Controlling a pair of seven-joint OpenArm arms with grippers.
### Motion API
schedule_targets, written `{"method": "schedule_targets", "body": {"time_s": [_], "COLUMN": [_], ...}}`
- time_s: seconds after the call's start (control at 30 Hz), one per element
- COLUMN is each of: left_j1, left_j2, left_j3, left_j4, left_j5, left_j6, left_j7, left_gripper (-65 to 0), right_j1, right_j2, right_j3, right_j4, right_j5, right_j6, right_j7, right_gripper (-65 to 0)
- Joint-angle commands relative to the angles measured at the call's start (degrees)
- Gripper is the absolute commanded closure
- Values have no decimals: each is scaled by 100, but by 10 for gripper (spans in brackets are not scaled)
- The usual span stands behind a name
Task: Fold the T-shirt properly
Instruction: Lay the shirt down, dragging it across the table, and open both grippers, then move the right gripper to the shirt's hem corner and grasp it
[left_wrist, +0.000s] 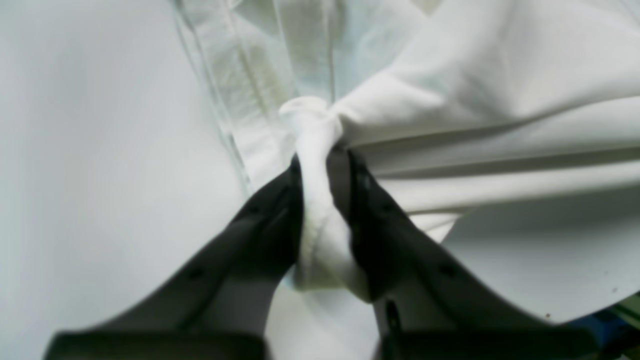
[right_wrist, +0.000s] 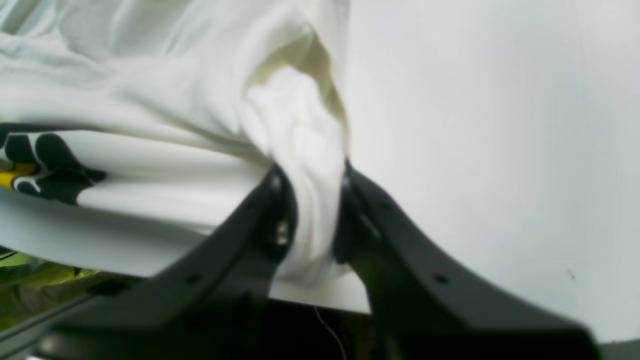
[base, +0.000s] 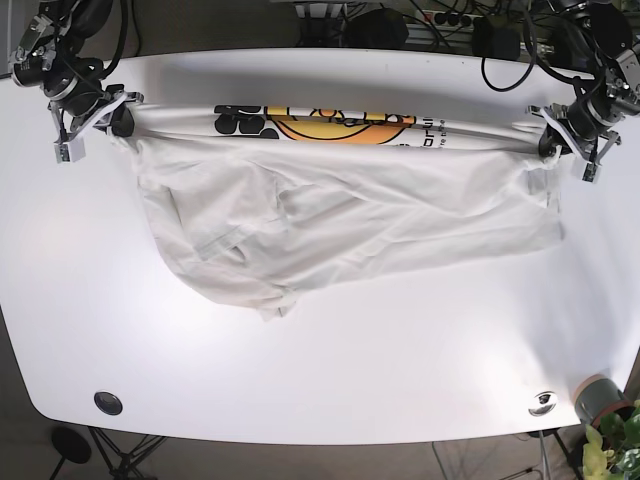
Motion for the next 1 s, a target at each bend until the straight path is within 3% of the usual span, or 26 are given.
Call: {"method": "schedule_targets", "body": {"time_s": [0.0,0.07,0.17,0.27,0.4,0.97], "left_j1": [-49,-49,-49,-49,-66,-57], "left_j2": [-144,-144,-144,-135,-135,-126], "left_j3": [-57,-57,-57,-57,-66,-259], "left_j4": [84,84,84,84,93,1297], "left_j5": [56,56,47,38,29,20], "left_j6": [60,60,60,60,60,60], "left_j7": [-103,-94,-86,-86,-86,-77], "left_gripper": [-6,-74,-178,-258,-294,-293], "right_j1": [-56,-74,-74,-56,-39,585], "right_j2": [127,119,119,119,127,180], "right_j3": [62,62,62,62,62,142], "right_j4": [84,92,92,101,128,128], "right_j5": [-117,-117,-90,-73,-64,129], "right_j6": [-37,-37,-37,-37,-37,16], "right_j7": [100,100,100,100,126,179], "right_gripper": [-187,-322,-466,-544,-541,-517]}}
